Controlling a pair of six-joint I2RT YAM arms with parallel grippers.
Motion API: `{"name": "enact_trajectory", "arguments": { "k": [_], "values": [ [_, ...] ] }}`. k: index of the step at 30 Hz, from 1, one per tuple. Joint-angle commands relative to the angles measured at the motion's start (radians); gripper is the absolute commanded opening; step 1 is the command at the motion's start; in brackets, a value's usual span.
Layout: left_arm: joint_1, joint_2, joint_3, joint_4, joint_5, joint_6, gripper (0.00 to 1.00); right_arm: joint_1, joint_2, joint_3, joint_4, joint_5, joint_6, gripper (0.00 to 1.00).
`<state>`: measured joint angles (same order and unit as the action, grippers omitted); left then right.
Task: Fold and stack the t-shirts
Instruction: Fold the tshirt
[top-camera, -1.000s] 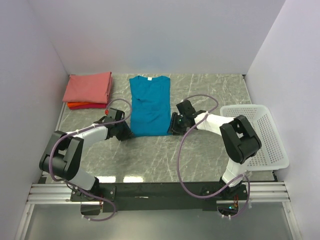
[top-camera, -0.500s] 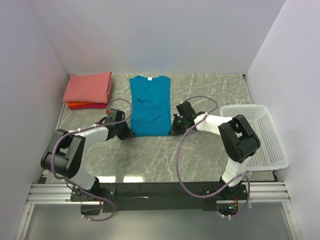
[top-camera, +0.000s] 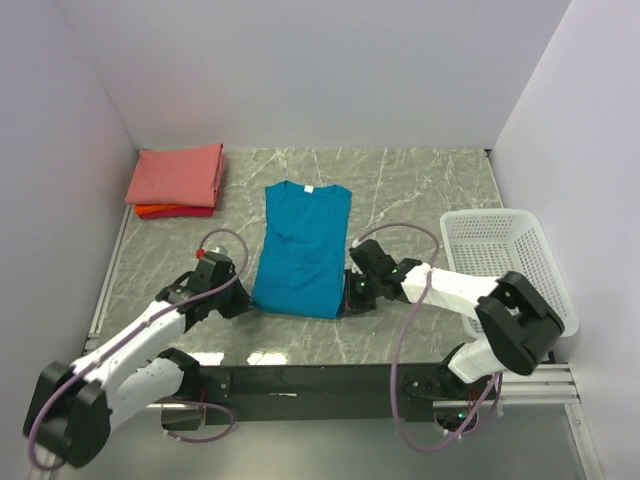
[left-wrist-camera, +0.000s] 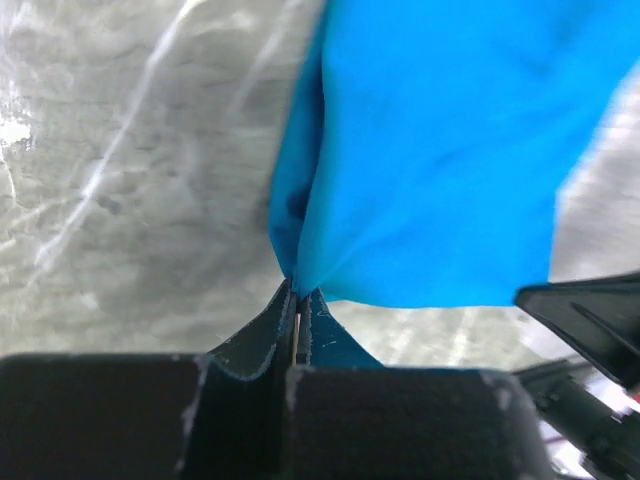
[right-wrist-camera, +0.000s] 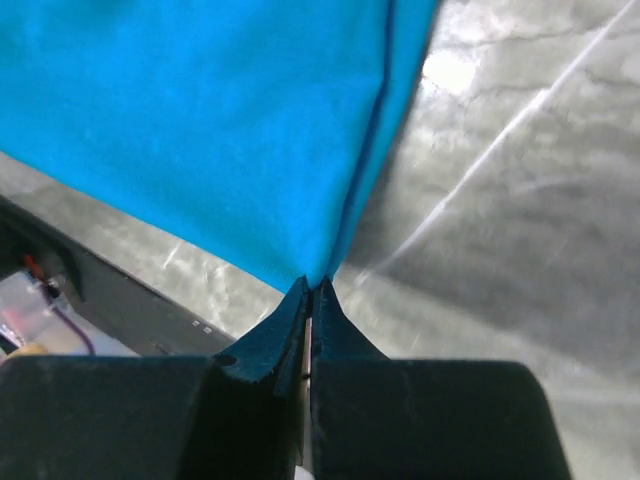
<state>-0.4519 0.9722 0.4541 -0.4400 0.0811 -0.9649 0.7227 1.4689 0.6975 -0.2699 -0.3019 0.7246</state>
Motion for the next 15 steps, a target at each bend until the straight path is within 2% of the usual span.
{"name": "enact_trajectory", "arguments": {
  "k": [1,6,11,15],
  "values": [
    [-0.001,-0.093,0.078,-0.065,-0.044,0.006,0.01,-0.003,-0.102,0.063,-0.096,0.09,-0.003,0.0],
    [0.001,-0.072,0.193,-0.019,-0.078,0.029,0.01,-0.028,-0.124,0.206,-0.229,0.191,-0.074,0.0],
    [0.002,0.041,0.326,0.099,-0.228,0.058,0.01,-0.121,-0.084,0.329,-0.213,0.236,-0.125,0.0],
    [0.022,0.193,0.477,0.119,-0.257,0.123,0.01,-0.172,-0.016,0.443,-0.199,0.254,-0.157,0.0]
  ]
}}
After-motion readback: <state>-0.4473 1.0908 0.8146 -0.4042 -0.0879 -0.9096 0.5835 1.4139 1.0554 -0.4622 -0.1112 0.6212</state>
